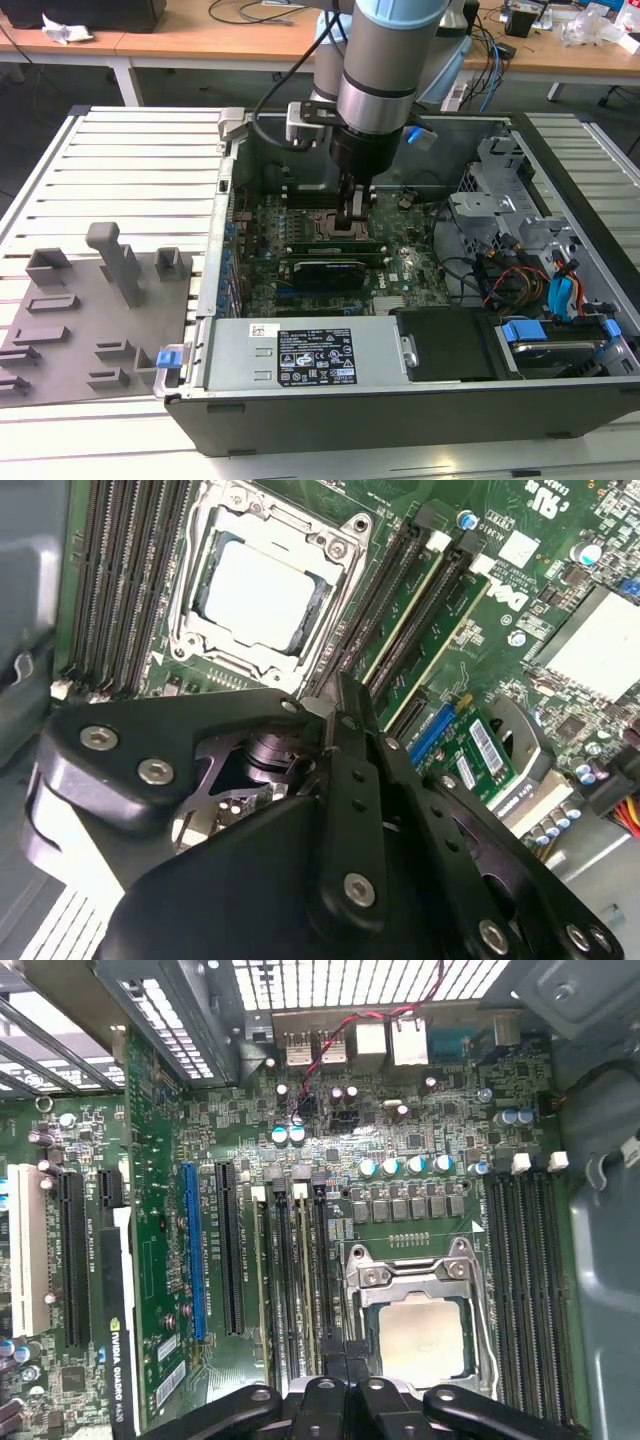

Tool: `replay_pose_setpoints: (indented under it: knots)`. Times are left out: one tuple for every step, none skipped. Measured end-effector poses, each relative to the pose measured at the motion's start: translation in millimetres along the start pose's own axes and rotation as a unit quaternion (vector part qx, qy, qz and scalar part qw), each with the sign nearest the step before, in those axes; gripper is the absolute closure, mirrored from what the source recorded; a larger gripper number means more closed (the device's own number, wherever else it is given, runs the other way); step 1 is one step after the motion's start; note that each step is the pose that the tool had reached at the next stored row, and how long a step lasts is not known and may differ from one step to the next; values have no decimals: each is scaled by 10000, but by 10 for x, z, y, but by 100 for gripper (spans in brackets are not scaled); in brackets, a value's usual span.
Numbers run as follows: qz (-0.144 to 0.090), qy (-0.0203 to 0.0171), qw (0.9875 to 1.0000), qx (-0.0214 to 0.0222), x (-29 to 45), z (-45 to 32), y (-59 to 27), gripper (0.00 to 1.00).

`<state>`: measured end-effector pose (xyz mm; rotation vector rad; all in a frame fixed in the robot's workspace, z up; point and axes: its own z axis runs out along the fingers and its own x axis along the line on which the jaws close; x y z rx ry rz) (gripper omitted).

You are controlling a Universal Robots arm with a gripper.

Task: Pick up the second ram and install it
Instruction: 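Press down the second ram until it locks into place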

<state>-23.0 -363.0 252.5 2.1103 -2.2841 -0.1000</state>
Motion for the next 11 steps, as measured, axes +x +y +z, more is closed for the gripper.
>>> replay_pose_setpoints:
  knots:
    - [0,0,10000,0,-1,-25,2,89]
    - [0,0,10000,0,-2,-41,3,89]
    - [0,0,10000,0,-3,-85,6,89]
    - [0,0,10000,0,-3,-111,8,89]
    - [0,0,10000,0,-4,-128,9,89]
    - [0,0,10000,0,-4,-138,10,89]
    - [0,-2,10000,1,-4,-139,10,89]
    - [0,-2,10000,0,-4,-140,10,89]
    - [0,-1,10000,0,-4,-141,10,89]
    - [0,0,10000,0,-4,-141,10,89]
    - [0,-1,10000,0,-4,-141,10,89]
